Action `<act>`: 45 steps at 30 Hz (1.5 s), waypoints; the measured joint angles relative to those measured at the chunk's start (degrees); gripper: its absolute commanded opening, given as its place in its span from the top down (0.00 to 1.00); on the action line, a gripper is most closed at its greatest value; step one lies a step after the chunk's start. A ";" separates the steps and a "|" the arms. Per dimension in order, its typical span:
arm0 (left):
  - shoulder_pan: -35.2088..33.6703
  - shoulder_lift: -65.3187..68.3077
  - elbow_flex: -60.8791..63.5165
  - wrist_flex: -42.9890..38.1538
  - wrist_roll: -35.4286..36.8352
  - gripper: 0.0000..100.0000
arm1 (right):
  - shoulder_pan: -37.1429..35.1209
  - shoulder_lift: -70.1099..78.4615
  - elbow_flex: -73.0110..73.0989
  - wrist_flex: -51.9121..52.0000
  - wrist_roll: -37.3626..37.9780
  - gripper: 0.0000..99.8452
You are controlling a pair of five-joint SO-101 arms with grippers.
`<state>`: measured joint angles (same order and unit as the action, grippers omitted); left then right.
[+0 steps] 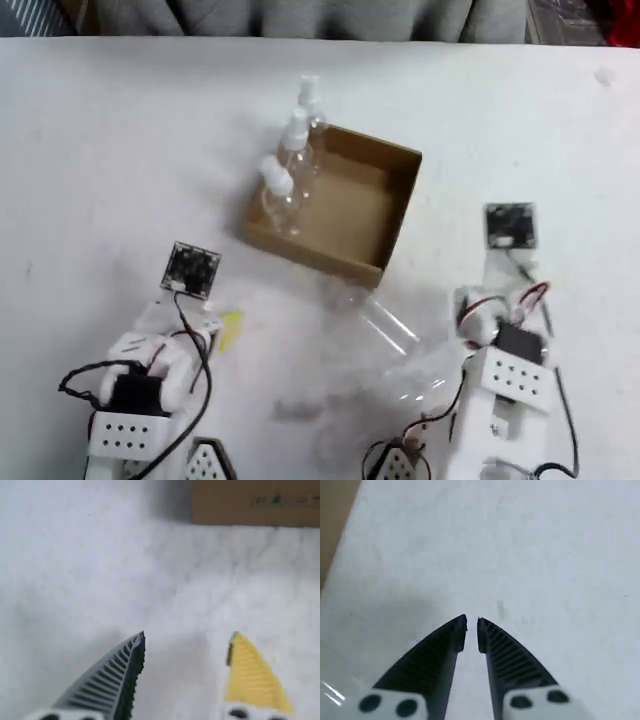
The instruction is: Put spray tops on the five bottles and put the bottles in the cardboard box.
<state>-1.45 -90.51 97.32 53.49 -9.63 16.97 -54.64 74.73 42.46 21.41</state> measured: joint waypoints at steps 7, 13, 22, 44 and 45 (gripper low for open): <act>0.00 0.00 0.00 -4.84 -0.53 0.98 | -2.37 -0.18 3.16 -2.20 1.14 0.98; 2.81 0.26 0.00 -4.92 -0.53 0.98 | -3.78 -0.18 4.22 -2.37 1.23 0.98; 2.90 0.26 0.00 -6.07 -0.53 0.98 | -3.78 -0.18 4.22 -2.37 1.14 0.98; -8.35 0.26 0.00 -13.10 8.26 0.98 | -2.81 -0.18 4.22 -3.25 2.73 0.98; -8.88 0.26 0.00 -13.10 8.26 0.98 | -2.81 -0.18 4.22 -3.25 2.99 0.98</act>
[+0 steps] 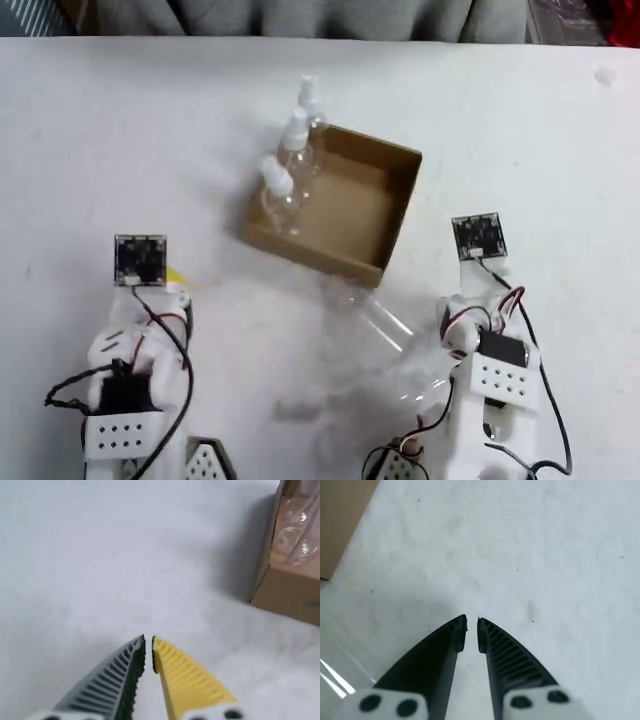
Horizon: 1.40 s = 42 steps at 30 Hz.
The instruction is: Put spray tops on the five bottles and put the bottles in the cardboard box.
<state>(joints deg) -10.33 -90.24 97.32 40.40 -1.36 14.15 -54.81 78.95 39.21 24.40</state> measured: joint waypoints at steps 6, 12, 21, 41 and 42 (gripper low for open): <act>-0.44 0.00 0.00 0.00 0.18 0.98 | 0.09 0.00 -1.05 1.67 0.62 0.98; -0.44 0.00 0.00 0.00 0.18 0.98 | -0.88 0.09 -15.21 20.22 5.10 0.98; -1.14 4.04 -0.26 0.00 0.26 0.98 | -18.11 0.00 -33.23 46.51 8.88 0.98; -16.53 53.10 -20.40 -21.98 13.80 0.98 | -71.03 0.00 -27.25 45.80 12.13 0.77; -17.05 55.38 -21.80 -22.15 14.51 0.98 | -72.62 0.00 -26.90 45.63 12.13 0.75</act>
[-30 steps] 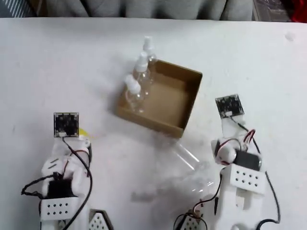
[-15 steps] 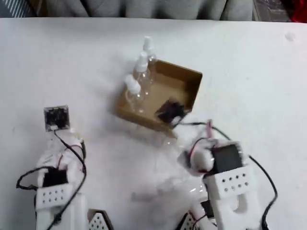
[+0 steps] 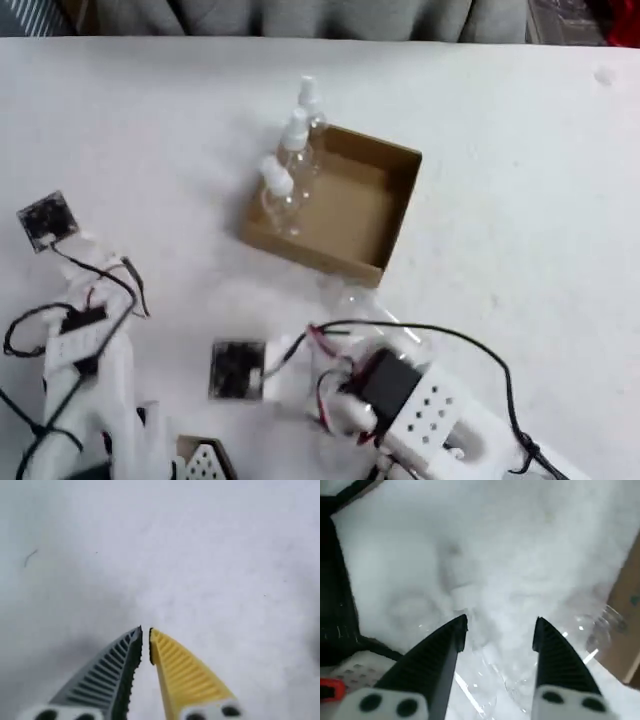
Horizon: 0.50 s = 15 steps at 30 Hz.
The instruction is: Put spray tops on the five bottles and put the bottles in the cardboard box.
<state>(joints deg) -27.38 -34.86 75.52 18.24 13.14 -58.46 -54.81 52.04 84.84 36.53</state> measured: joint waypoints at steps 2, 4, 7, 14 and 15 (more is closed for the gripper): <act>-0.97 4.40 -2.55 0.00 1.93 0.98 | -2.29 0.00 0.62 0.00 0.00 0.72; -2.37 9.32 -5.71 0.00 4.75 0.98 | -4.13 0.00 1.49 -0.35 0.00 0.71; -4.57 16.44 -10.37 0.00 8.53 0.98 | -6.42 0.00 4.92 -3.60 -0.18 0.71; -6.24 22.42 -15.38 0.70 10.64 0.98 | -7.12 0.00 13.89 -13.01 2.20 0.71; -6.42 22.42 -15.56 0.88 10.73 0.98 | -7.12 0.00 14.59 -14.15 2.29 0.71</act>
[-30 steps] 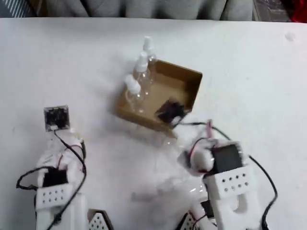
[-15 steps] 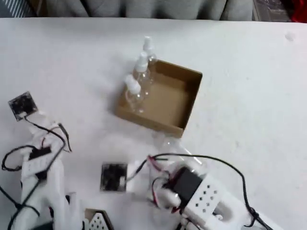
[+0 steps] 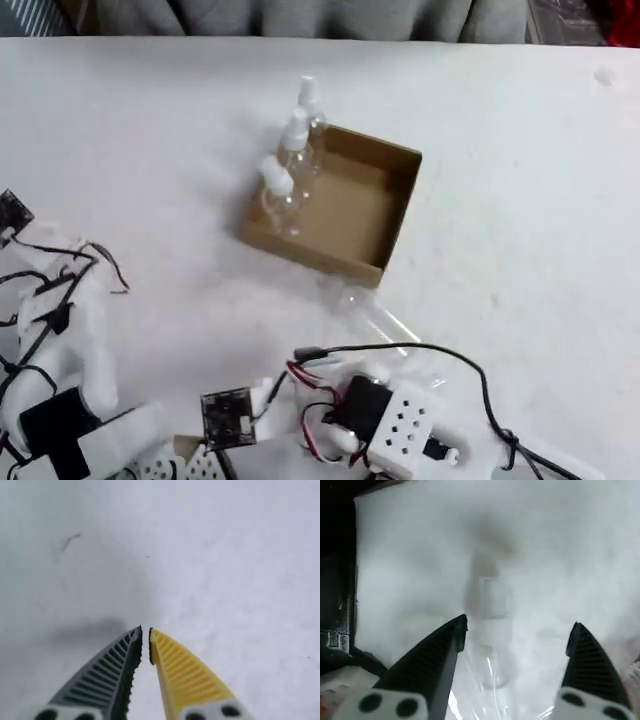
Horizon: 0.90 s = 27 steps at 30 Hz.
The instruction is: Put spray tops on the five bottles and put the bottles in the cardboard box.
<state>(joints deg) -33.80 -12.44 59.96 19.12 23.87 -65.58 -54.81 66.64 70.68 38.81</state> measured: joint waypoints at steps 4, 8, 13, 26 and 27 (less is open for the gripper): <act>0.00 0.00 0.00 0.35 0.00 0.98 | 0.00 0.00 2.73 -4.04 0.18 0.71; 0.00 0.00 0.00 0.44 0.00 0.98 | 0.00 0.00 4.66 -7.03 0.18 0.71; 0.00 0.00 0.00 0.44 0.00 0.98 | -0.09 6.07 4.66 -11.69 0.18 0.71; -0.09 0.00 0.00 0.44 0.00 0.98 | 3.69 21.45 2.02 -18.11 0.18 0.98; -0.09 0.00 0.00 0.44 0.00 0.98 | 3.96 21.45 1.76 -18.37 0.18 0.96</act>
<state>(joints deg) -33.89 -12.44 59.96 19.56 23.87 -61.63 -33.36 68.40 52.31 38.99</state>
